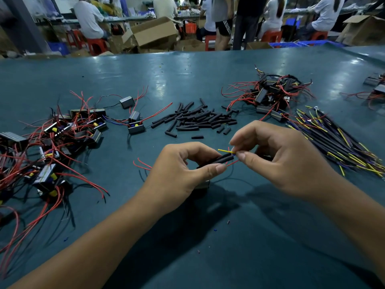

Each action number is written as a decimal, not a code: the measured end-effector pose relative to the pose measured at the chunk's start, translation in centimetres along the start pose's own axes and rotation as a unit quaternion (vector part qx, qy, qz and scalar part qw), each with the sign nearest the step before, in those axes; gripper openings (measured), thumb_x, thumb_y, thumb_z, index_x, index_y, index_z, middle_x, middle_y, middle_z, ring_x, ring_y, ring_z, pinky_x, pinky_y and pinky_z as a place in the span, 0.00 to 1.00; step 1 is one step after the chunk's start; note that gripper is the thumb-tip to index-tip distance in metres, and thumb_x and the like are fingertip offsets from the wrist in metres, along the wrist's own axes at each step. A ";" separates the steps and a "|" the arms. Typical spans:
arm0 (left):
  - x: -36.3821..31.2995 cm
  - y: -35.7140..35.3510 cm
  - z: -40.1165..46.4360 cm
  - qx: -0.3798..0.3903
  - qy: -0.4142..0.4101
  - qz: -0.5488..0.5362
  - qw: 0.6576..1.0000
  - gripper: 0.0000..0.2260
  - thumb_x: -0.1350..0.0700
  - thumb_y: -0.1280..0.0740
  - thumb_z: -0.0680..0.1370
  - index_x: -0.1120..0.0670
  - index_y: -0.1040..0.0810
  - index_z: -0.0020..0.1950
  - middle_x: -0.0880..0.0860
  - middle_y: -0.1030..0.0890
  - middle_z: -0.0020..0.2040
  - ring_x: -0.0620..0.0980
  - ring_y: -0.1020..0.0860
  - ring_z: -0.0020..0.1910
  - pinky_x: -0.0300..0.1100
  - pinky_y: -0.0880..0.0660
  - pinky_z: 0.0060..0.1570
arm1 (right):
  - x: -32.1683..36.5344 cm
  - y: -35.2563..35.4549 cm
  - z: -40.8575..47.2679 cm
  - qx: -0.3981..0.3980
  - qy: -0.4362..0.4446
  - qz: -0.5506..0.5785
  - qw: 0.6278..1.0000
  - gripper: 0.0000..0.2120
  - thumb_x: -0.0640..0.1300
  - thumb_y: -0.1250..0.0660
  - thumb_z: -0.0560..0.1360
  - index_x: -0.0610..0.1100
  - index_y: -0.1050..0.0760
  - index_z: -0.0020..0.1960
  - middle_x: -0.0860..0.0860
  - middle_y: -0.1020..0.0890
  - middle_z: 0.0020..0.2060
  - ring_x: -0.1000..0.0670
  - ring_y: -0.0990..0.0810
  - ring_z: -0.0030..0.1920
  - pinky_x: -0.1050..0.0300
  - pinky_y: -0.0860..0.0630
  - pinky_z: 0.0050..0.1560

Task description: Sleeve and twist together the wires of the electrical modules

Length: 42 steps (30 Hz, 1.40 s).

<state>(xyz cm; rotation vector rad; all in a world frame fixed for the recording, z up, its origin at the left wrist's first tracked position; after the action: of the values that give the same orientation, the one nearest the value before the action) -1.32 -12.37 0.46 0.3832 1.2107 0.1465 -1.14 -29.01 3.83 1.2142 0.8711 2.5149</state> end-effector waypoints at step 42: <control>-3.1 -13.6 33.7 0.029 0.079 0.113 0.990 0.08 0.60 0.25 0.75 0.61 0.23 0.45 0.62 0.16 0.48 0.55 0.18 0.41 0.48 0.18 0.51 | -1.8 -0.1 -0.2 -0.172 0.048 -0.197 0.964 0.09 0.43 0.38 0.76 0.42 0.21 0.51 0.49 0.19 0.42 0.45 0.22 0.44 0.45 0.25 0.47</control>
<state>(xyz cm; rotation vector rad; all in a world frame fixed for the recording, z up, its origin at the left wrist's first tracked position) 27.68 -33.03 8.29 0.5672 1.3286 0.3428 -0.14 -29.75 2.52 0.7317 0.5878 2.2860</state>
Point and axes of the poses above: each hand's wrist, its own z-axis towards the middle knuckle, its own y-axis out of the back of the hand, x = y × z, the point moved 8 cm from there along z, towards the middle knuckle
